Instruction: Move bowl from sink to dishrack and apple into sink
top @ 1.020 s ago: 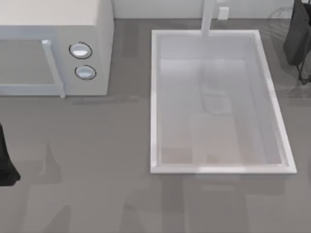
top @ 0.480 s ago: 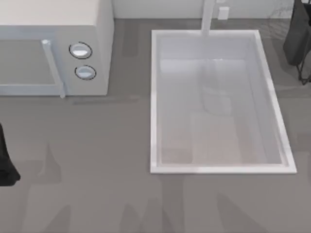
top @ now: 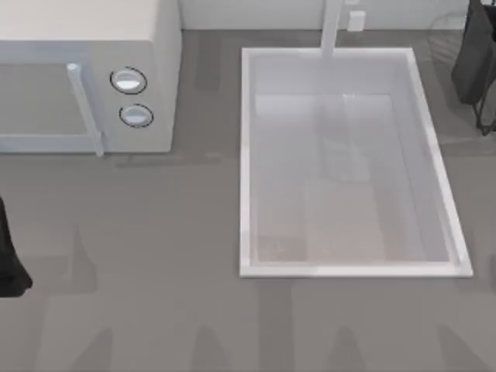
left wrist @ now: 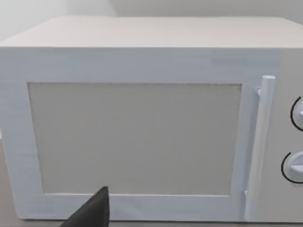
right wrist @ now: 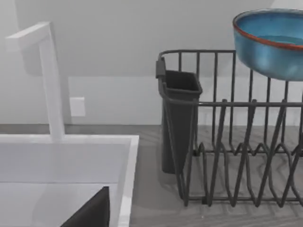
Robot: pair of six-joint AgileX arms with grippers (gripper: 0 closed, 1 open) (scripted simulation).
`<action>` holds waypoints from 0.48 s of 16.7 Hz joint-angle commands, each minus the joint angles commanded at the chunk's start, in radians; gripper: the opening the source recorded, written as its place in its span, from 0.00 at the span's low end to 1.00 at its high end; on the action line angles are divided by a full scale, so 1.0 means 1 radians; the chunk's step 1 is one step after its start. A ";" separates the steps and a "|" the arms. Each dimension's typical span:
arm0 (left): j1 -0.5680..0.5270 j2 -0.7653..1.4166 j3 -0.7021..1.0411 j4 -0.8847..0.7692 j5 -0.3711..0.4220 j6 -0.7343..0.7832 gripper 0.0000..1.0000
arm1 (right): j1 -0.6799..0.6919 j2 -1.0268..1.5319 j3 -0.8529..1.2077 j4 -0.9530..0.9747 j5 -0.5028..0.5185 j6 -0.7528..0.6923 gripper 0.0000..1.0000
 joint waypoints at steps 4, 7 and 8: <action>0.000 0.000 0.000 0.000 0.000 0.000 1.00 | -0.001 -0.009 -0.007 -0.007 0.007 0.000 1.00; 0.000 0.000 0.000 0.000 0.000 0.000 1.00 | -0.001 -0.009 -0.007 -0.007 0.007 0.000 1.00; 0.000 0.000 0.000 0.000 0.000 0.000 1.00 | -0.001 -0.009 -0.007 -0.007 0.007 0.000 1.00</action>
